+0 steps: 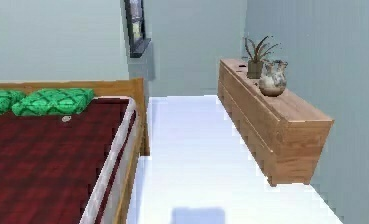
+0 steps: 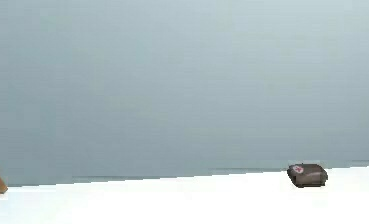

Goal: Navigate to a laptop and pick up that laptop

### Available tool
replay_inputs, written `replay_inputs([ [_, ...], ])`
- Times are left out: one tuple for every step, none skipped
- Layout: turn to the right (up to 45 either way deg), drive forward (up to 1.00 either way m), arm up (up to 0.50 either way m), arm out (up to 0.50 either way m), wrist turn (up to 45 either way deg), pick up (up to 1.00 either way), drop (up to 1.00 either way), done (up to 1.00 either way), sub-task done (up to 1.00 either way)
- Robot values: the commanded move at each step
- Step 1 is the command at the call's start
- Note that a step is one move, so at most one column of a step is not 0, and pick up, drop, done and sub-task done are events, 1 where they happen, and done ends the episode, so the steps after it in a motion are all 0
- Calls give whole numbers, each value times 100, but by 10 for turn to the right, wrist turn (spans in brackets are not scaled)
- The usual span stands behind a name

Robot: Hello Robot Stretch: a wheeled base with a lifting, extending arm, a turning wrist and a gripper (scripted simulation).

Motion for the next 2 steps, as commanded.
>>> replay_inputs([
  [-450,0,0,0,0,0,0,0,0],
  [-450,0,0,0,0,0,0,0,0],
])
